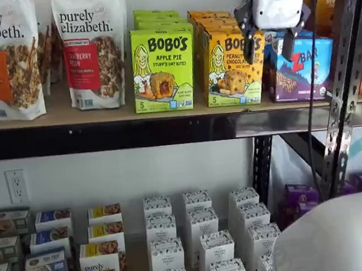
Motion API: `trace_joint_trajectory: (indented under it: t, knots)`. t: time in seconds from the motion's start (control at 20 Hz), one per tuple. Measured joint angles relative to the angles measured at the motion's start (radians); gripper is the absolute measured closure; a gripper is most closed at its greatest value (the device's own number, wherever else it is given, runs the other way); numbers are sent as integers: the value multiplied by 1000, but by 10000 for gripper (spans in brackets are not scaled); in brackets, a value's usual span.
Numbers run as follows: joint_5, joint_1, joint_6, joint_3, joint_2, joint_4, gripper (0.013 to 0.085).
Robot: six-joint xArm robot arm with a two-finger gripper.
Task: Pick up the orange box on the top shelf, the fifth box from the left
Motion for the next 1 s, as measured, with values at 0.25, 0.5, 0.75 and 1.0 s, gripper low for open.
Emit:
trace_joint_trajectory:
  t: [0.25, 0.5, 0.75, 1.0]
  knots:
    - [-83, -15, -12, -31, 65, 4, 130]
    - [-190, -34, -30, -24, 88, 44, 130]
    - [-257, -39, -40, -22, 103, 84, 130]
    - [-295, -32, -38, -23, 111, 95, 130]
